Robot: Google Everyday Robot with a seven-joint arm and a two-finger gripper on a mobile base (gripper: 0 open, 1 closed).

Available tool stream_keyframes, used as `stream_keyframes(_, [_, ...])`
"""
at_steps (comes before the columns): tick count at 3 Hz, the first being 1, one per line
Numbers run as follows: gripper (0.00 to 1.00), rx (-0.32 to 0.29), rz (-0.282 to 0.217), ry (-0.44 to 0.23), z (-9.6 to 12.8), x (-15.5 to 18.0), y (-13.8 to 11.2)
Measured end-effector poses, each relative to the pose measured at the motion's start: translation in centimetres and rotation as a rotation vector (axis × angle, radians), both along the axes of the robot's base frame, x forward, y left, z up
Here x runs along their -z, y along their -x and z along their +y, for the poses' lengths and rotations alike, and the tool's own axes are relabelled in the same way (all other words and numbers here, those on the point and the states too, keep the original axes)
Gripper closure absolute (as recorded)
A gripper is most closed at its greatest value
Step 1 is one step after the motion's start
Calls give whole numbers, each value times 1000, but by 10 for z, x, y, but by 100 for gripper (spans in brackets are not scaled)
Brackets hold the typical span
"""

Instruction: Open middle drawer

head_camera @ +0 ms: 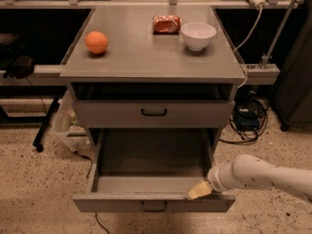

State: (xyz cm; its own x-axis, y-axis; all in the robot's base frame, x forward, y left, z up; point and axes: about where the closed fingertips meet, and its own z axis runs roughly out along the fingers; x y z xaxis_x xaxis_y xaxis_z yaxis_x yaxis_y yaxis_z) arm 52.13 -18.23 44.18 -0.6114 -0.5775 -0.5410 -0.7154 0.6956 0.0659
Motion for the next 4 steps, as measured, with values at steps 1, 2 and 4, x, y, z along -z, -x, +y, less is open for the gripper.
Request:
stream_keyframes(1, [0,-9,-31,0,1,-17,14])
stream_keyframes(2, [0,-8,-52,1,1,-28,20])
stream_keyframes(4, [0,38,-72,-22,-5,-34,7])
